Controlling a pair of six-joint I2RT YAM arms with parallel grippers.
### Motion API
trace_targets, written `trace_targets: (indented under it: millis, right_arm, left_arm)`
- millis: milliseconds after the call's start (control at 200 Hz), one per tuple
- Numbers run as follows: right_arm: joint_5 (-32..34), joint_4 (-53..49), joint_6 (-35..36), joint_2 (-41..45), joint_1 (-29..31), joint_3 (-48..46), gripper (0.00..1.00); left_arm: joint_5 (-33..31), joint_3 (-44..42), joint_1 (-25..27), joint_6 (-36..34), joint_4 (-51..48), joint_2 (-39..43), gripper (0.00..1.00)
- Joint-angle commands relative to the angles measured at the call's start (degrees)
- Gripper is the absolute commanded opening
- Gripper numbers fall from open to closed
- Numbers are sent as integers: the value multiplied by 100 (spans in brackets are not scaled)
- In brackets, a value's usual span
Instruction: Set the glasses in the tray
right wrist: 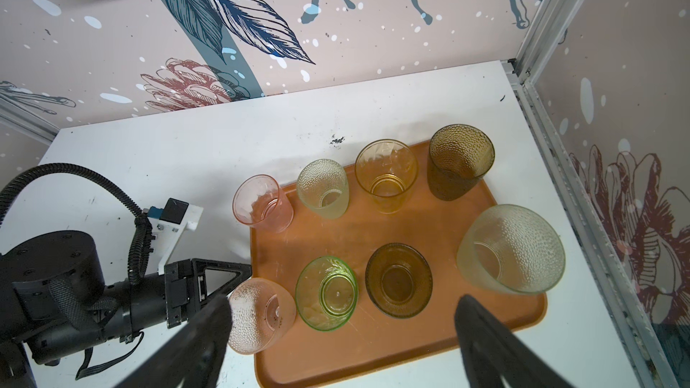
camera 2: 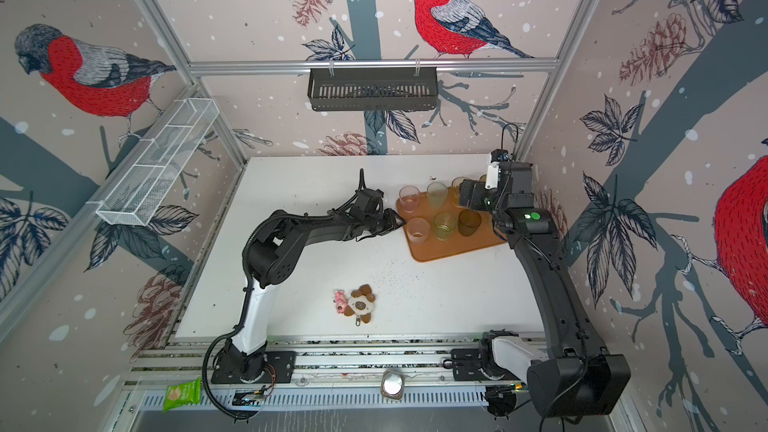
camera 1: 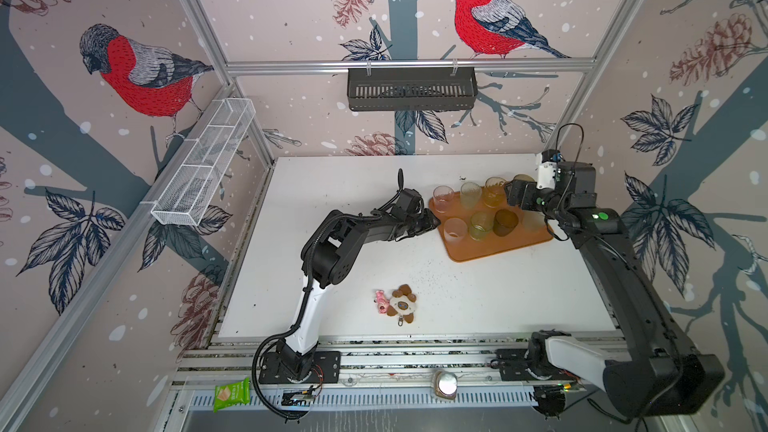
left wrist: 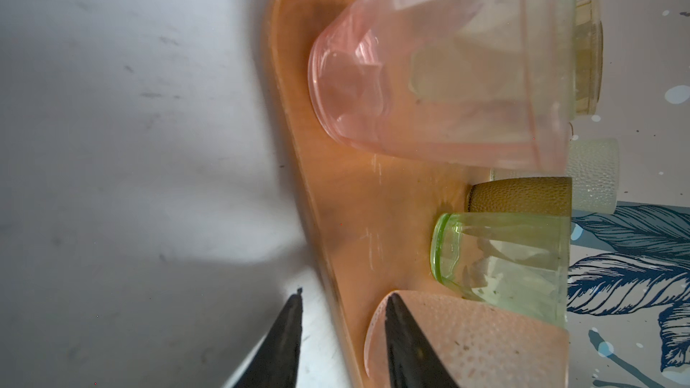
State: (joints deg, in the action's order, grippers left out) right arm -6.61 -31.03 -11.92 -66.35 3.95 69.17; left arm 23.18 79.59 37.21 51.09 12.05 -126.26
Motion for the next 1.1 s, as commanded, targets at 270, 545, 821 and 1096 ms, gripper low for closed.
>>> trace_targets:
  millis: [270,545,821,1096]
  right_arm:
    - [19,22,87,19,8,54,94]
    - [12,76,75,38,10,8,94]
    - [42,88,105,74,7,1,94]
    - [77,86,80,52,10,24,95]
  left_arm:
    - [-156,156,32,125,224,-173,30]
    - [-217,360,49,125,128,-343,23]
    - [-173,379,59,159,188,-379,10]
    - [-148,372,53,63,225,-356,7]
